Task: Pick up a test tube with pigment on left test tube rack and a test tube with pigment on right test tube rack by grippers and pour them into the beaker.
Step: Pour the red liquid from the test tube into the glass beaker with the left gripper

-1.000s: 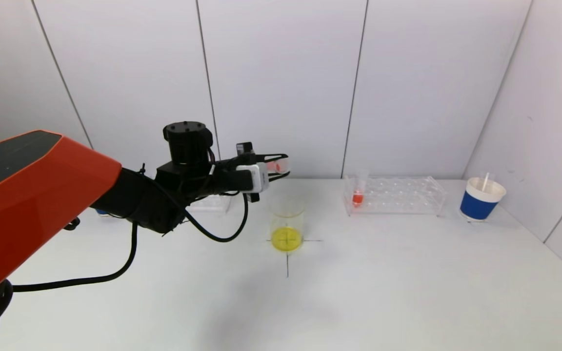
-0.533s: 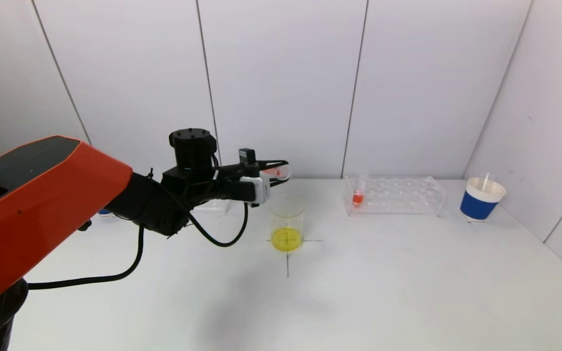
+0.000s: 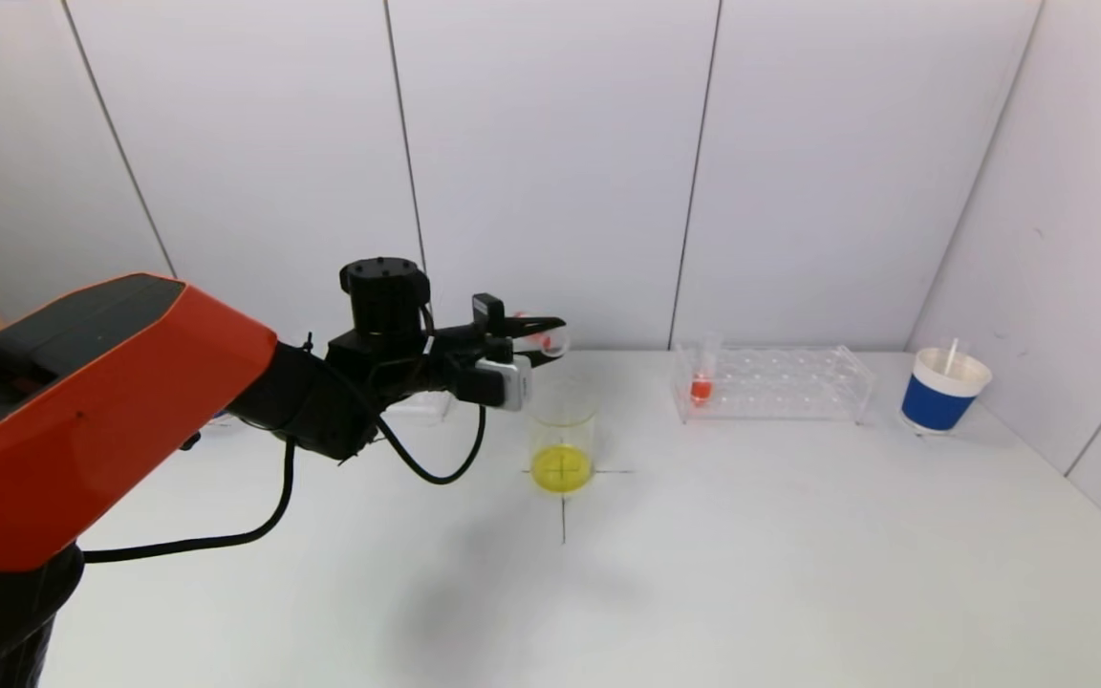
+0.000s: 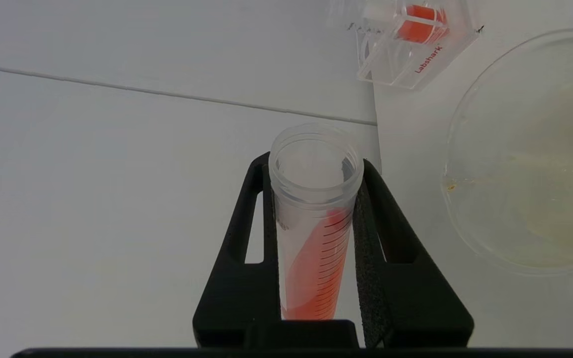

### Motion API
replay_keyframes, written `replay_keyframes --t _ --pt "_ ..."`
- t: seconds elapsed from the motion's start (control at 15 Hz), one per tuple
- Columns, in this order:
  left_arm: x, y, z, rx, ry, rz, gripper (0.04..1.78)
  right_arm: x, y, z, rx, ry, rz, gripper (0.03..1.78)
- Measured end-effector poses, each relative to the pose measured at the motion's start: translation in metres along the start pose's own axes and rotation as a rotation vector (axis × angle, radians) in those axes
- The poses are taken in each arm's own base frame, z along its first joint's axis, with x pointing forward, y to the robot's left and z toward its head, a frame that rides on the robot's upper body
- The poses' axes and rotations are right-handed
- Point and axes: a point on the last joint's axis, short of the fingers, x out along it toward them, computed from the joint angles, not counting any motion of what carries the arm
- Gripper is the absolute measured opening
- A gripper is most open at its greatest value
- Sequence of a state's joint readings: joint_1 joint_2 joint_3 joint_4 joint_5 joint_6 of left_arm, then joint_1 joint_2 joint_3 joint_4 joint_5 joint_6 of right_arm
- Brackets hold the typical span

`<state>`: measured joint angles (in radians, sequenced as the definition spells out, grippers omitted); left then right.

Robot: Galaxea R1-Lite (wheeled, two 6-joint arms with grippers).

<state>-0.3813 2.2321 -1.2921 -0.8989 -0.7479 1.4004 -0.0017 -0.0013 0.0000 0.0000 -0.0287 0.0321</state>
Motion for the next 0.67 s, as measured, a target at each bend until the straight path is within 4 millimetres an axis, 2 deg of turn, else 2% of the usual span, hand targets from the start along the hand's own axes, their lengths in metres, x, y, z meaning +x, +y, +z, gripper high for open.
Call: replay_keyframes --t 0.67 --pt "0.0043 -0.0046 -0.0096 0.094 0.007 -0.002 0.44 0.0 0.0 0.0 0.0 0.0 0.0 1.76"
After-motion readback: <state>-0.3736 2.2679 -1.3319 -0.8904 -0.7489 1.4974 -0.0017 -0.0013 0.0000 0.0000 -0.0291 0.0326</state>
